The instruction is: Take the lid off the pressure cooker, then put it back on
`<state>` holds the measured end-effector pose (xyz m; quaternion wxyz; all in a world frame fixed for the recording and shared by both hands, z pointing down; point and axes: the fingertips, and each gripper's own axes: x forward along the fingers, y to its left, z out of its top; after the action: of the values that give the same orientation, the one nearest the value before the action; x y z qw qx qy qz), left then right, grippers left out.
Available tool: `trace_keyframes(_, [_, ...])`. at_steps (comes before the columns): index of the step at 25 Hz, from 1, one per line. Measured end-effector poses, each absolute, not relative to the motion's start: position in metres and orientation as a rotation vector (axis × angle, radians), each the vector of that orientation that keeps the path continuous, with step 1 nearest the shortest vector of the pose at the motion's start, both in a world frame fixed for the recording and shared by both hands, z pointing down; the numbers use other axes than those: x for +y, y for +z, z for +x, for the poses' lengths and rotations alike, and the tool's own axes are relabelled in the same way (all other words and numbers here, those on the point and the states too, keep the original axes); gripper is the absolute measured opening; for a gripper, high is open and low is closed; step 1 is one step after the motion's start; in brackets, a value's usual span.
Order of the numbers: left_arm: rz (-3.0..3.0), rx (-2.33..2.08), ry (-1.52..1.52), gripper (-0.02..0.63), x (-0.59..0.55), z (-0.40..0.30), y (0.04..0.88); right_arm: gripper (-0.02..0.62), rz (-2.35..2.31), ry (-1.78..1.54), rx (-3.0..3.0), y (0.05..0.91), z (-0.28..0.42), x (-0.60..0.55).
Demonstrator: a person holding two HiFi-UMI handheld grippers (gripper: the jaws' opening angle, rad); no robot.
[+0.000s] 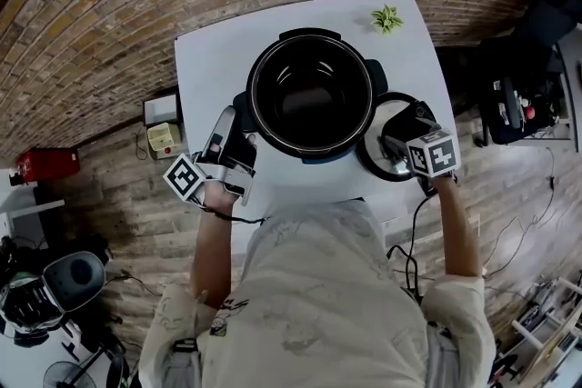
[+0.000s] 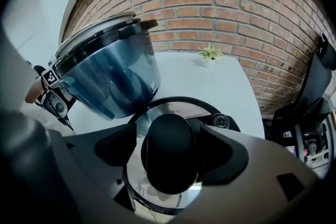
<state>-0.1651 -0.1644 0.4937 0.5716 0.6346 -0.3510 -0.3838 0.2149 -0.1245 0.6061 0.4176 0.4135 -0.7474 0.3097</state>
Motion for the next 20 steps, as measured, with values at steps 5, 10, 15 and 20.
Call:
trace_keyframes(5, [1.463, -0.883, -0.957, 0.207, -0.158, -0.196, 0.495, 0.393, 1.083, 0.730, -1.923, 0.589, 0.217, -0.123])
trace_keyframes(10, [1.425, -0.933, -0.980, 0.207, -0.148, -0.220, 0.503, 0.393, 1.127, 0.746, -1.925, 0.585, 0.222, -0.118])
trace_keyframes(15, [1.427, -0.914, -0.969, 0.207, -0.146, -0.212, 0.506, 0.393, 1.141, 0.758, -1.925, 0.585, 0.223, -0.117])
trace_keyframes(20, [1.431, -0.903, -0.975, 0.207, -0.148, -0.208, 0.504, 0.392, 1.138, 0.754, -1.924, 0.583, 0.223, -0.119])
